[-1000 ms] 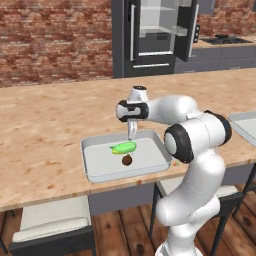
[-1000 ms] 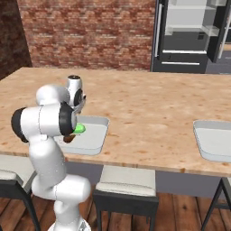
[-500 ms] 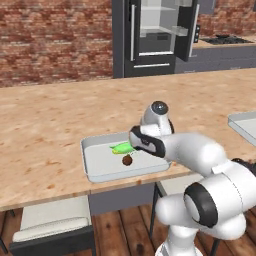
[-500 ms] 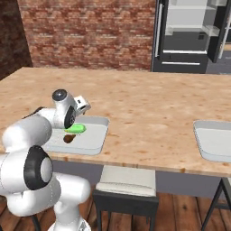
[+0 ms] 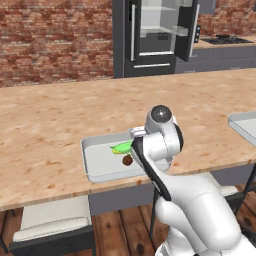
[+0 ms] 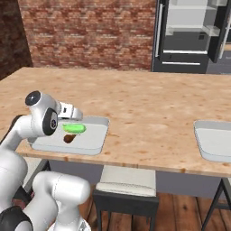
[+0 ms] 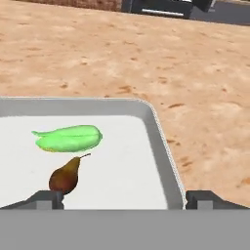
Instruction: Place the cold items (corn and pear) from the fridge in one tupperware on the dining counter. Place the warm items (kebab skewer and hot dog) in the stove area in another tupperware.
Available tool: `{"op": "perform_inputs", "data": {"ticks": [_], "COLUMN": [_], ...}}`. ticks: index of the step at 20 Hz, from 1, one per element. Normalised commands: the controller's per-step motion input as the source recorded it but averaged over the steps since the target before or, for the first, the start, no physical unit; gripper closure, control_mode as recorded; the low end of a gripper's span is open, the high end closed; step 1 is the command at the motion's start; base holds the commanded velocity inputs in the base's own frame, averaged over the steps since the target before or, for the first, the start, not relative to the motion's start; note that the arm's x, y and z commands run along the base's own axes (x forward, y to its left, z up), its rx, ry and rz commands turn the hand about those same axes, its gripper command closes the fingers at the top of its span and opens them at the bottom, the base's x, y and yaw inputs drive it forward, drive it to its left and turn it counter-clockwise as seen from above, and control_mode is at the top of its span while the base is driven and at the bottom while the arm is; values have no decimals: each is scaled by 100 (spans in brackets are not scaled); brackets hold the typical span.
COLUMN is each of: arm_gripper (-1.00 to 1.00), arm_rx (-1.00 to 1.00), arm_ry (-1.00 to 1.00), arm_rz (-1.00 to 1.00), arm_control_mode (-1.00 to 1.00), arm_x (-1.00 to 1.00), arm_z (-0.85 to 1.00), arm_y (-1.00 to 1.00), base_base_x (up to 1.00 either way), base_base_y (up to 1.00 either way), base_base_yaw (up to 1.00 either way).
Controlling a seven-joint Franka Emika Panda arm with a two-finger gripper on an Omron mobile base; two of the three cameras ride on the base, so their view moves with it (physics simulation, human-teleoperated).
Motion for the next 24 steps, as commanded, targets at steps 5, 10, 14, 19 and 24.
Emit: {"op": "perform_inputs", "data": {"ticks": [5, 10, 14, 19, 24], "arm_gripper": [-100, -100, -100, -100, -100], "arm_rx": [66, 26, 0, 0, 0], "arm_ry": [0, 2, -42, -59, 0], "arm_rz": [-44, -9, -4, 0, 0], "arm_control_mode": [-100, -100, -100, 100, 100], "arm_x": [-72, -88, -97, -60, 0], "arm_z": [95, 54, -3, -2, 0], "arm_y": [1, 0, -1, -3, 0], "base_base_x": [0, 0, 0, -40, -84], "base_base_y": [0, 0, 0, -2, -38], "base_base_yaw": [0, 0, 0, 0, -19]}}
